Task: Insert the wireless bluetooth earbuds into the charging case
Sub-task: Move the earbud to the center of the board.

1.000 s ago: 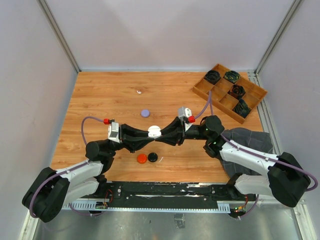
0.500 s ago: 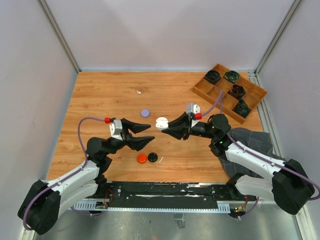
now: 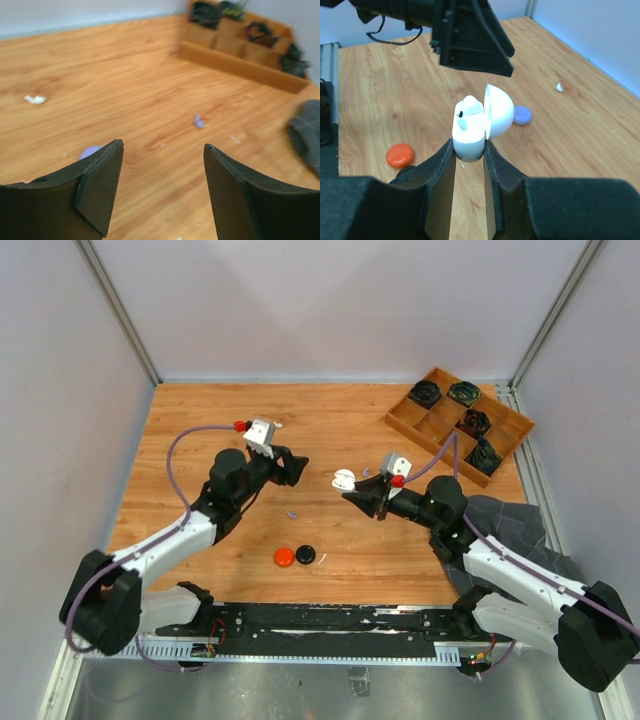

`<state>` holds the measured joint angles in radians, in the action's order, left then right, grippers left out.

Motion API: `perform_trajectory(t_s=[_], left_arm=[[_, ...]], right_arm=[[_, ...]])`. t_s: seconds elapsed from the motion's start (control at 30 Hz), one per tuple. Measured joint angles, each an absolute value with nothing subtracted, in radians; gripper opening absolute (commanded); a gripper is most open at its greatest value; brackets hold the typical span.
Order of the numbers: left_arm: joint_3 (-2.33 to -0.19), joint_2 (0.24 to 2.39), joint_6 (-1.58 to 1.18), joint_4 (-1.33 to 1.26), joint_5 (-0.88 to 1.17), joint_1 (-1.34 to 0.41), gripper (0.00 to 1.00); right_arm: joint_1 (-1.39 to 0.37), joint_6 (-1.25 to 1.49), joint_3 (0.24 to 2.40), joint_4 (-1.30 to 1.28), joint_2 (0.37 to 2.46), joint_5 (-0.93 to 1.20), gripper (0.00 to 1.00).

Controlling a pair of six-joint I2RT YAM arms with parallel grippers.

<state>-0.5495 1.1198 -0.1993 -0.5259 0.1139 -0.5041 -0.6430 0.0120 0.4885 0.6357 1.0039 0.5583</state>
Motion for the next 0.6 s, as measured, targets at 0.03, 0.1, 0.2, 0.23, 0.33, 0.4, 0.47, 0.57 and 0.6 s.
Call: perform_trajectory(t_s=[0.03,0.1,0.2,0.23,0.33,0.4,0.47,0.57,0.6], left_arm=[[-0.588,1.171,-0.187,-0.494,0.092,-0.498,0.70],[-0.656,1.262,-0.163,-0.438,0.064,-0.477,0.71],[-0.759,1.394,-0.131,-0.369,0.053,-0.439,0.71],[-0.800,1.441,-0.120,-0.345,0.054,-0.423,0.71],[-0.919,1.578,-0.091,-0.290,0.074,-0.373,0.71],[-0.994,1.659,-0.074,-0.256,0.094,-0.344,0.71],[-1.093,1.760,-0.047,-0.203,0.116,-0.309,0.70],[-1.210,1.876,-0.012,-0.147,0.149,-0.274,0.70],[-1.248,1.911,0.002,-0.125,0.161,-0.263,0.70]], right_arm=[[-0.643,0.003,0.479,0.631,0.998,0.540,0.01],[-0.643,-0.009,0.457,0.624,0.987,0.508,0.01],[-0.643,-0.025,0.426,0.619,0.973,0.463,0.01],[-0.643,-0.028,0.422,0.617,0.972,0.453,0.01],[-0.643,-0.032,0.421,0.618,0.977,0.437,0.01],[-0.643,-0.032,0.420,0.620,0.984,0.433,0.01],[-0.643,-0.032,0.419,0.624,0.991,0.430,0.01],[-0.643,-0.032,0.414,0.628,0.995,0.423,0.01],[-0.643,-0.032,0.413,0.628,0.995,0.420,0.01]])
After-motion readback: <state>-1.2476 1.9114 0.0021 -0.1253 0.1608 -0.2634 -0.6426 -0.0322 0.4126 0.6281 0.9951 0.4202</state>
